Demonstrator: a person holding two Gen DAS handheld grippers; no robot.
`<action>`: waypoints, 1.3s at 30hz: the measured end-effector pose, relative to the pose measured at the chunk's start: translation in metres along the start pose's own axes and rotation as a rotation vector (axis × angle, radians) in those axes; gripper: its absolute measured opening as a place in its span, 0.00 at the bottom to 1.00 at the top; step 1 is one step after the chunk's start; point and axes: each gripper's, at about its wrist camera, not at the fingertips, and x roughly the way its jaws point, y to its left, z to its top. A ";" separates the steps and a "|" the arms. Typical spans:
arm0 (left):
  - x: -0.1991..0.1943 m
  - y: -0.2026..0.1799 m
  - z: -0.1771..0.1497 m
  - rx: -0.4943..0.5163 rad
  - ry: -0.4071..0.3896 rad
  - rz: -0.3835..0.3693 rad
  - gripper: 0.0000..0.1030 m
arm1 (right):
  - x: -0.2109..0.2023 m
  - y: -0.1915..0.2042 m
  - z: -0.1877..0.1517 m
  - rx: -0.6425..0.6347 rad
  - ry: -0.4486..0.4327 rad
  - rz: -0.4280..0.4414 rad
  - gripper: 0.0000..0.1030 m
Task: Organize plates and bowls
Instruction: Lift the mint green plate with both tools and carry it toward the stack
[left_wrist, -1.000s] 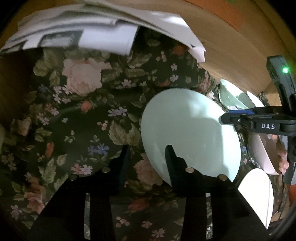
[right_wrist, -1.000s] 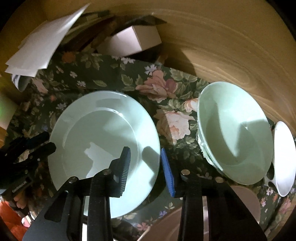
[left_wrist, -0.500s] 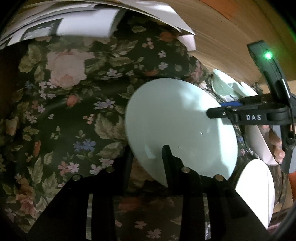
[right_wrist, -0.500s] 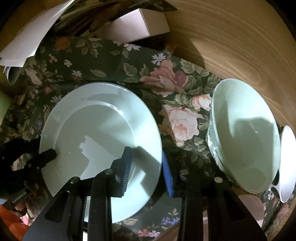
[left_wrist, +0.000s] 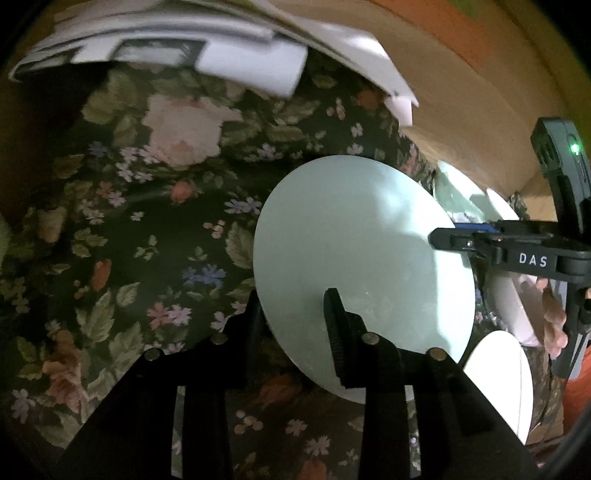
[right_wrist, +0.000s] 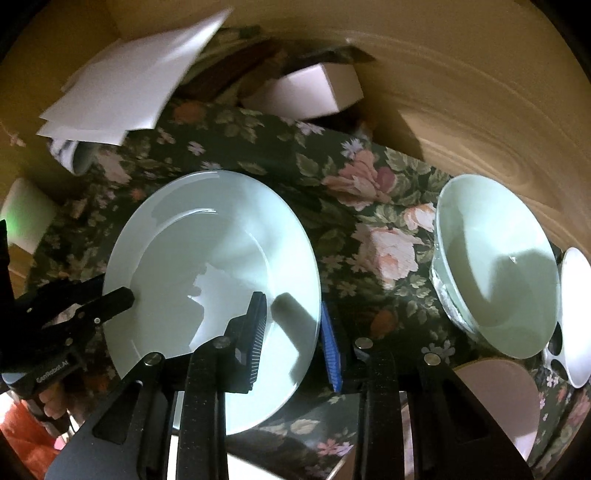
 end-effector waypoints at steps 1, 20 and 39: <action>-0.004 0.001 0.000 -0.003 -0.010 -0.001 0.31 | -0.002 0.002 -0.001 0.001 -0.005 0.005 0.26; -0.088 -0.006 -0.018 0.006 -0.168 0.020 0.31 | -0.054 0.024 -0.030 -0.001 -0.128 0.069 0.26; -0.127 -0.029 -0.028 0.050 -0.235 -0.005 0.31 | -0.106 0.022 -0.060 0.036 -0.262 0.075 0.26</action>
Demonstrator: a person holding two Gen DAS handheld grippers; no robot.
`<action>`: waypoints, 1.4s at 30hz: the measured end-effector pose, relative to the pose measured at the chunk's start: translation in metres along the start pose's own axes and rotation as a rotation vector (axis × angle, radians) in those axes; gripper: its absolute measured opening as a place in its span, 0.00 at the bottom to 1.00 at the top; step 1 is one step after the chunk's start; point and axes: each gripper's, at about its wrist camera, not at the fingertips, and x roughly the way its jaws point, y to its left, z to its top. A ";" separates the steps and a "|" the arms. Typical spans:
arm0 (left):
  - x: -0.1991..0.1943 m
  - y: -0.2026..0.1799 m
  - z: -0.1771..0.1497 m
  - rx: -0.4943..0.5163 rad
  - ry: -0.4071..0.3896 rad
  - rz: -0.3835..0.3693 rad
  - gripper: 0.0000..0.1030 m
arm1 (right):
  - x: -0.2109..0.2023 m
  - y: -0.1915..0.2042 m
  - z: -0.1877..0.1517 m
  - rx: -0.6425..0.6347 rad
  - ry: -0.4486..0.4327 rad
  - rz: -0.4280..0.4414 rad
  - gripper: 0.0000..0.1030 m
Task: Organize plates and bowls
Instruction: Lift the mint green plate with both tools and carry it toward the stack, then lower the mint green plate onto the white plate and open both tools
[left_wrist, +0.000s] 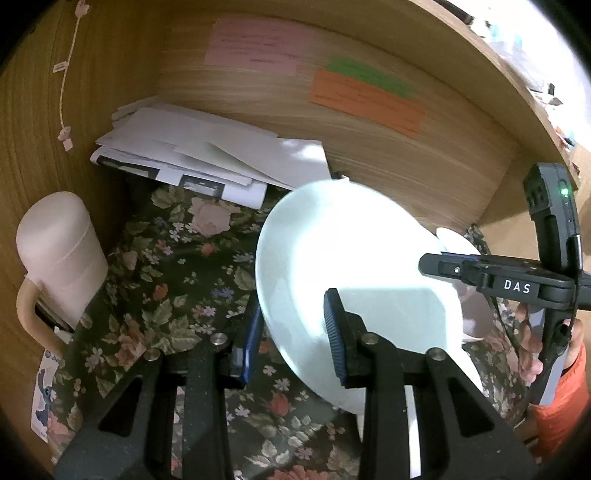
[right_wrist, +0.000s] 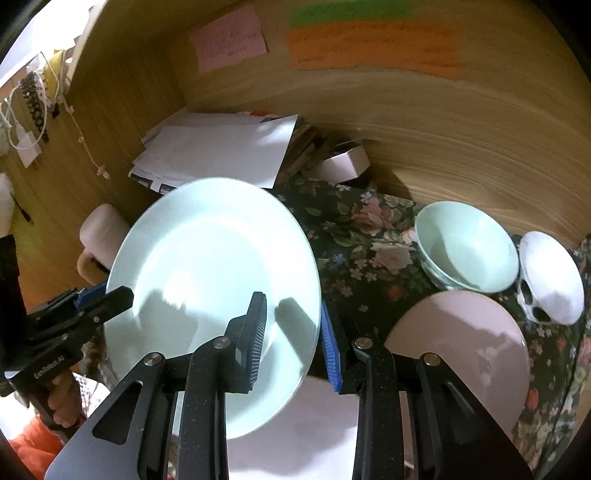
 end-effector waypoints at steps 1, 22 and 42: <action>-0.001 -0.002 -0.001 0.002 0.002 -0.003 0.31 | -0.003 0.000 -0.003 -0.001 -0.008 -0.006 0.26; -0.014 -0.047 -0.054 0.044 0.081 -0.065 0.31 | -0.052 -0.016 -0.080 0.075 -0.072 -0.043 0.26; -0.005 -0.062 -0.090 0.047 0.170 -0.061 0.31 | -0.047 -0.032 -0.132 0.155 -0.045 -0.024 0.26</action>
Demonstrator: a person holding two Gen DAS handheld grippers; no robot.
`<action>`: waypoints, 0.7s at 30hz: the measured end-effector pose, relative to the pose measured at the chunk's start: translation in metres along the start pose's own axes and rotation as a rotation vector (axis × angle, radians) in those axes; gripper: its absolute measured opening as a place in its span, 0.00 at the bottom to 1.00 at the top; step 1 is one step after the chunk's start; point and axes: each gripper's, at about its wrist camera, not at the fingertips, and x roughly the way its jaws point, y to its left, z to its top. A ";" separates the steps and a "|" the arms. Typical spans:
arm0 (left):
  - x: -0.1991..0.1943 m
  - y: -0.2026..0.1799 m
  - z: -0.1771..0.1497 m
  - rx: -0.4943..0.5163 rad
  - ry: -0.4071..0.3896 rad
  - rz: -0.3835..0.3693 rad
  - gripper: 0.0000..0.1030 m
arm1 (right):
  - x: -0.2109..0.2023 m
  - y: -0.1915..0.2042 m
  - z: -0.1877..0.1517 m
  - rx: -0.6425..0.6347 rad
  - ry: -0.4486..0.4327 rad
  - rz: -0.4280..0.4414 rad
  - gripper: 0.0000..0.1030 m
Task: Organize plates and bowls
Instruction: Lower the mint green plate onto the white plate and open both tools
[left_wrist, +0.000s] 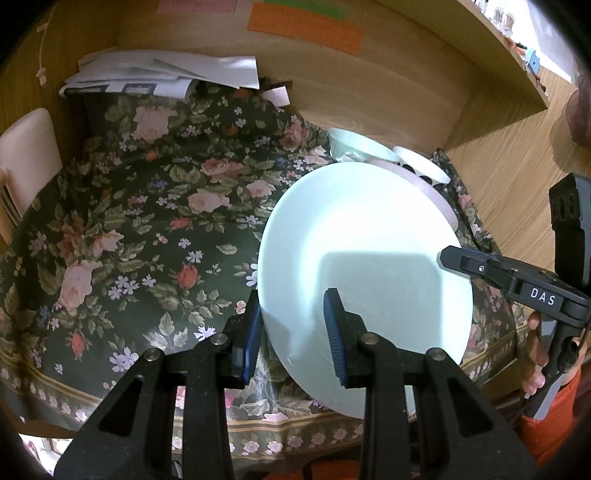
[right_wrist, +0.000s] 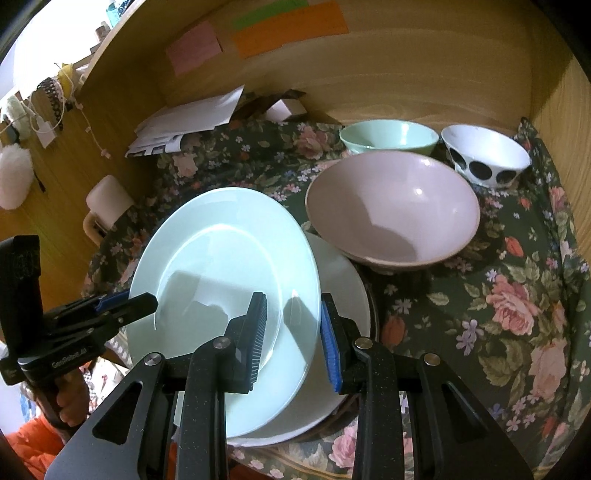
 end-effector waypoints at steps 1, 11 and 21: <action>0.001 0.000 0.000 -0.001 0.002 0.001 0.31 | 0.001 0.000 -0.001 0.001 0.003 0.001 0.26; 0.014 0.004 -0.003 -0.002 0.034 0.017 0.31 | 0.015 -0.006 -0.007 0.016 0.033 -0.003 0.26; 0.029 0.002 0.002 0.017 0.069 0.024 0.31 | 0.024 -0.008 -0.009 -0.019 0.061 -0.051 0.28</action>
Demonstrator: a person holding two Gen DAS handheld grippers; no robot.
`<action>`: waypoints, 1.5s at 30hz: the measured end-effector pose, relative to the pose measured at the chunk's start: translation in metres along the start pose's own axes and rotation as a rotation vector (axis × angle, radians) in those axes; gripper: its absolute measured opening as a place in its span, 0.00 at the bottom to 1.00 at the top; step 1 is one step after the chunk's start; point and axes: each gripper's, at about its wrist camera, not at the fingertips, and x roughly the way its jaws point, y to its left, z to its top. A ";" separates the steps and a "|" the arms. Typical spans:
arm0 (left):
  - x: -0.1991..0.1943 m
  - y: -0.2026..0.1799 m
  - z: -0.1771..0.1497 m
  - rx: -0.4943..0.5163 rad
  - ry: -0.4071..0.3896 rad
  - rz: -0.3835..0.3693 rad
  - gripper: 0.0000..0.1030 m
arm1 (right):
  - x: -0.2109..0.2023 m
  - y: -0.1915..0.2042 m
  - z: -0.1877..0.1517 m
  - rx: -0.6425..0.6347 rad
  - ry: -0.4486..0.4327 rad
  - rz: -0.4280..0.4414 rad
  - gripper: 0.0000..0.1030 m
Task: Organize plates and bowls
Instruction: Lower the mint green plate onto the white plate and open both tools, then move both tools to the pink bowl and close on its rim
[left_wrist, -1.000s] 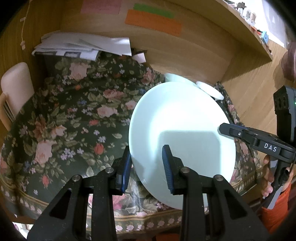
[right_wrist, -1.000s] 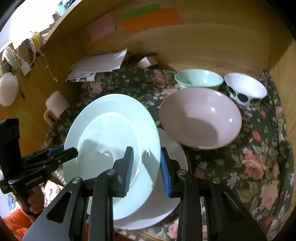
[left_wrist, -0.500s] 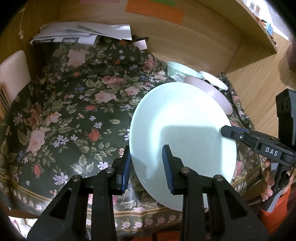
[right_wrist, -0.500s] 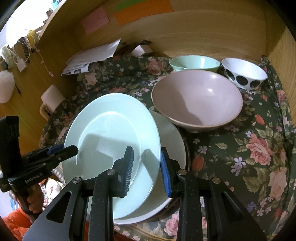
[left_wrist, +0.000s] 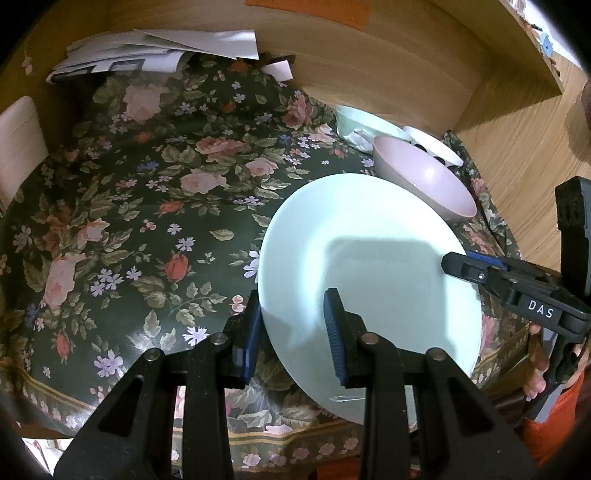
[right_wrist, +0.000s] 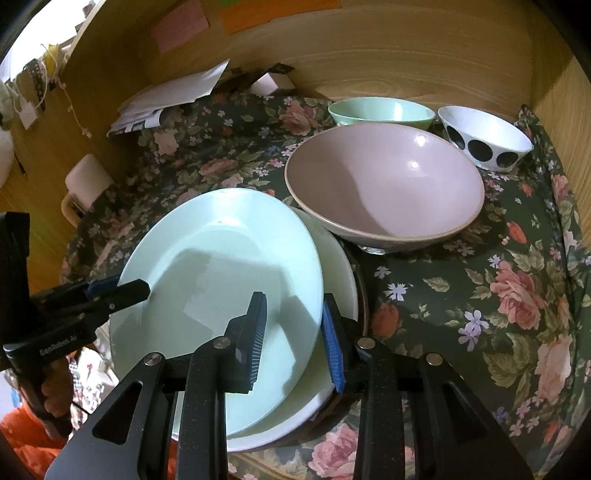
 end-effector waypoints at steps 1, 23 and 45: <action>0.001 0.000 0.000 0.003 0.000 0.003 0.31 | 0.001 -0.001 0.000 0.001 0.005 0.001 0.28; 0.005 -0.005 0.011 0.052 -0.015 0.036 0.48 | -0.017 -0.009 0.001 0.002 -0.069 -0.024 0.30; -0.007 -0.046 0.087 0.127 -0.179 0.036 0.90 | -0.052 -0.037 0.037 0.026 -0.301 -0.178 0.87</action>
